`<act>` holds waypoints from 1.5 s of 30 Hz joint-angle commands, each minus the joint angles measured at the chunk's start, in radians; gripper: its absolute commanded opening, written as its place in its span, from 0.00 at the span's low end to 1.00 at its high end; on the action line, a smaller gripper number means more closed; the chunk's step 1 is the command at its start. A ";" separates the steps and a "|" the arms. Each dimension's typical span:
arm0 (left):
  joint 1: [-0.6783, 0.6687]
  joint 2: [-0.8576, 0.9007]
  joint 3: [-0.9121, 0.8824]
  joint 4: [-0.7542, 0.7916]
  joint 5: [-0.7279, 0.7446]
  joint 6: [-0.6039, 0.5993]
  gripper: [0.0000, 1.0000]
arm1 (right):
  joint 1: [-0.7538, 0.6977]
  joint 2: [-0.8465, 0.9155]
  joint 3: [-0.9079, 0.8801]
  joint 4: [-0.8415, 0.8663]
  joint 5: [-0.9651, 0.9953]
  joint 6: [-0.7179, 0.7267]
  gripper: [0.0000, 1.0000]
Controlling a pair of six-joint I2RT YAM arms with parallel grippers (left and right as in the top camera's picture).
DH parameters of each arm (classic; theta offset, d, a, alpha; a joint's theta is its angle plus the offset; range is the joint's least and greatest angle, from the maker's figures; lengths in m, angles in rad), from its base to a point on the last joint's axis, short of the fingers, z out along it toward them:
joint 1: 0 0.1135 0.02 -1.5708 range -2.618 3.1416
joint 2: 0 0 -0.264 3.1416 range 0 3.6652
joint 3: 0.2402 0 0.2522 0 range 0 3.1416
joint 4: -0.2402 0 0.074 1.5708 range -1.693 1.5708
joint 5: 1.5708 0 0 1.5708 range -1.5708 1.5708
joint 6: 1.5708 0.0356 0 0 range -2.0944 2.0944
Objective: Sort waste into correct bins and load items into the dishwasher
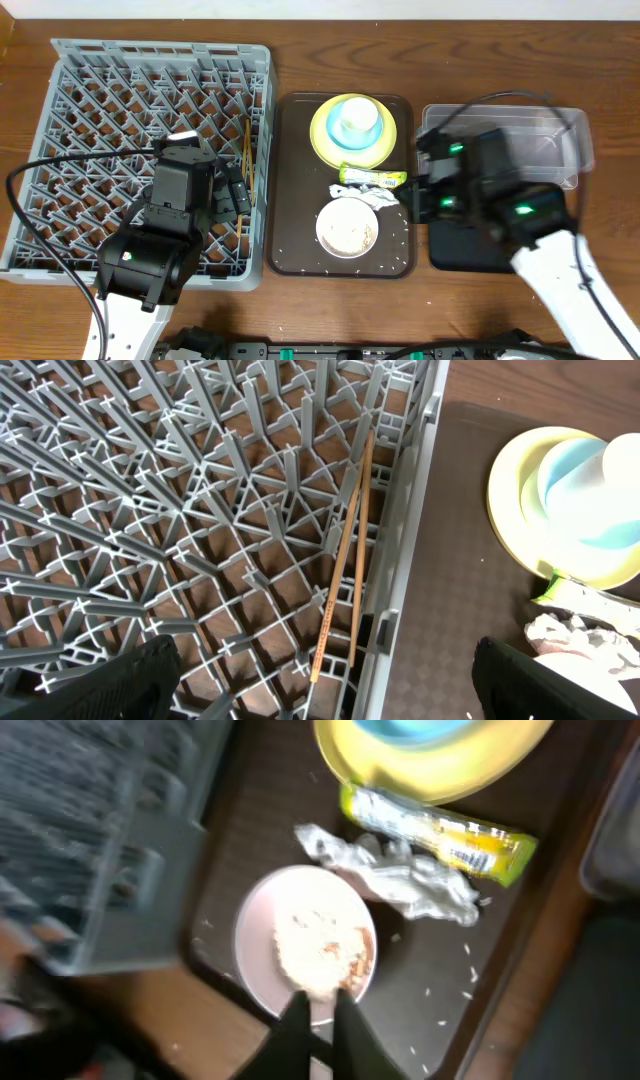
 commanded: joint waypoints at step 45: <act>0.004 0.000 0.005 0.000 -0.005 -0.010 0.94 | 0.254 0.399 -0.125 0.229 0.469 0.220 0.01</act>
